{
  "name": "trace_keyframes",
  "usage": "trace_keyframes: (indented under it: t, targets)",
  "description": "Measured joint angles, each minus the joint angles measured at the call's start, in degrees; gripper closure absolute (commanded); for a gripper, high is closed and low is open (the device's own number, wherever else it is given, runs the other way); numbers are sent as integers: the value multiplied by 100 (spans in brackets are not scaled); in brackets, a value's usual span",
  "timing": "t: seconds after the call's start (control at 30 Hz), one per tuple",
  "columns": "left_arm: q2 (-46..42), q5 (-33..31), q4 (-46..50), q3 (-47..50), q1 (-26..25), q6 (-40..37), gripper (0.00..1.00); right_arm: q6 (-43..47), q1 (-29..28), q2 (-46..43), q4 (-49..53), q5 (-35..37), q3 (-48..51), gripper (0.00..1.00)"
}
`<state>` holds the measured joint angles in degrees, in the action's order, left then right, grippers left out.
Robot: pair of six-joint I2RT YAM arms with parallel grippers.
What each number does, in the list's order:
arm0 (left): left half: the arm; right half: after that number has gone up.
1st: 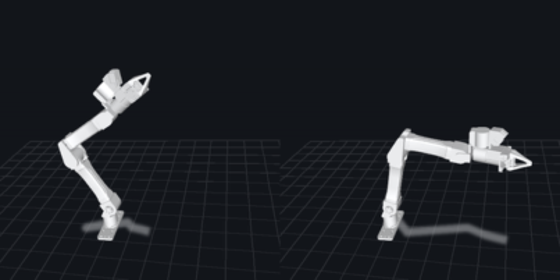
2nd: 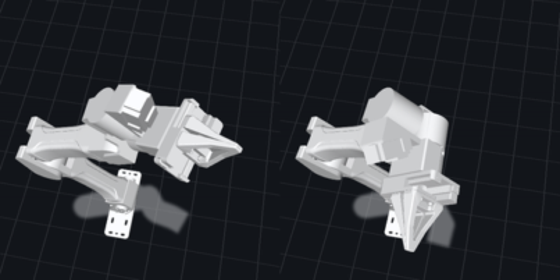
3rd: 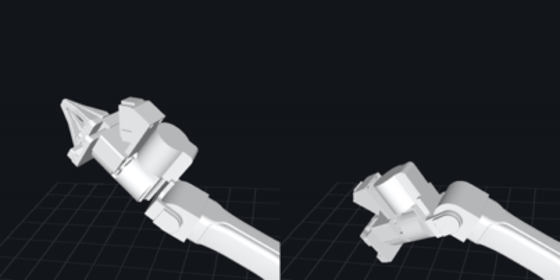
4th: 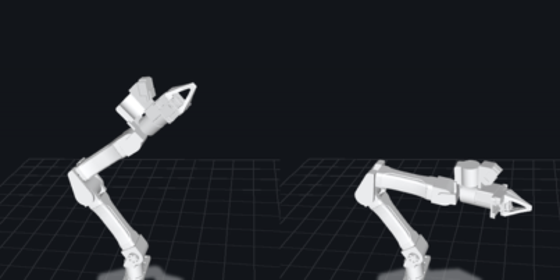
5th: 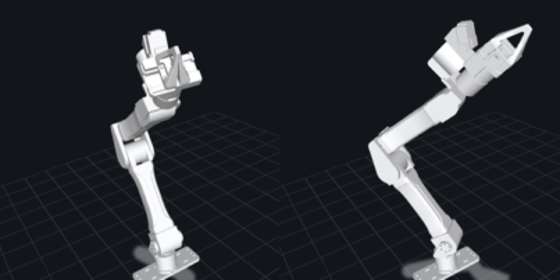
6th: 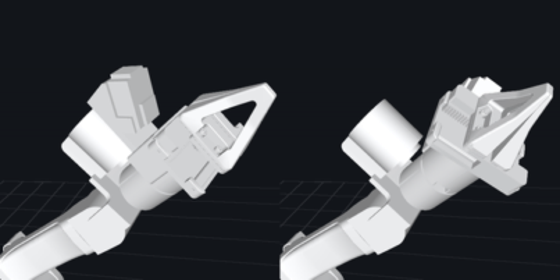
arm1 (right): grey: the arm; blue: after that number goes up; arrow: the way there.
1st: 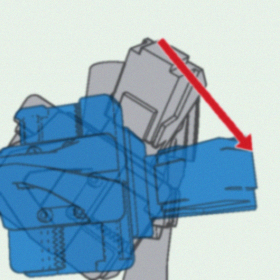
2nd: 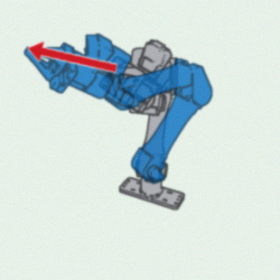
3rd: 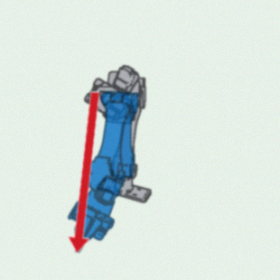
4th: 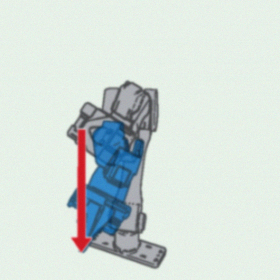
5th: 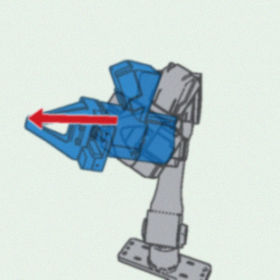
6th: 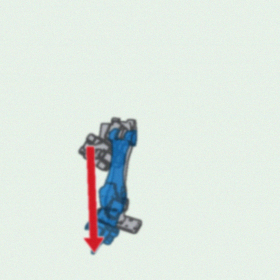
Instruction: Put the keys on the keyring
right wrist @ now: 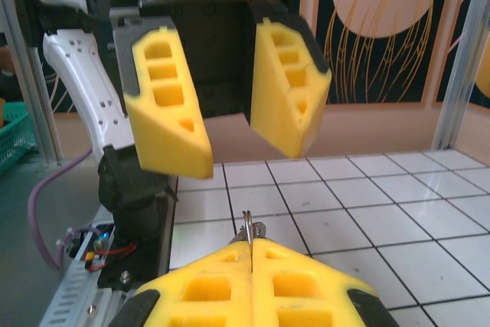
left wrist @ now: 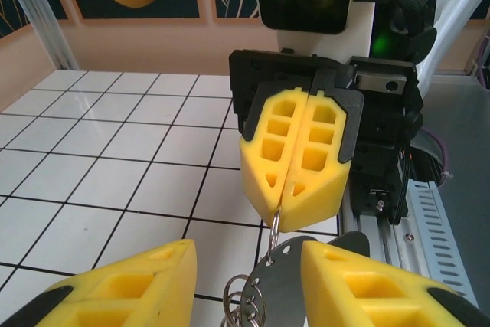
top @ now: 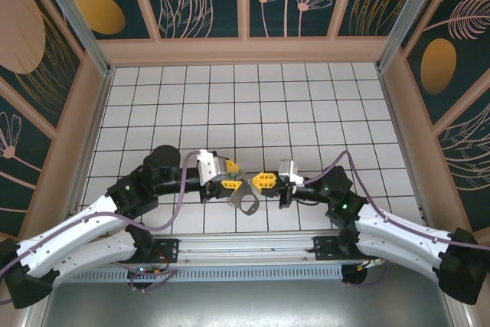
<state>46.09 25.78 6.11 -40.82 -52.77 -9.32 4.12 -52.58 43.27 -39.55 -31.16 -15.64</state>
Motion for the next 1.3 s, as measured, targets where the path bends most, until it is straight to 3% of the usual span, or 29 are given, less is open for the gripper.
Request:
trace_keyframes:
  t: [0.4, 0.7, 0.9, 1.07, 1.3]
  targets:
    - [236, 133, -190, 0, 0, 4, 63, -763, 157, 636, -1941, -44, 437, 100]
    - [391, 249, -343, 0, 0, 61, 74, -1069, 214, 1139, -2944, -50, 483, 100]
    - [435, 251, -398, 0, 0, 61, 81, -1196, 229, 1351, -3270, -111, 494, 100]
    - [444, 382, -446, 0, -2, 50, 100, -1202, 280, 1357, -3368, -127, 527, 100]
    - [444, 468, -461, 0, -7, 39, 100, -1196, 295, 1309, -3296, -136, 527, 100]
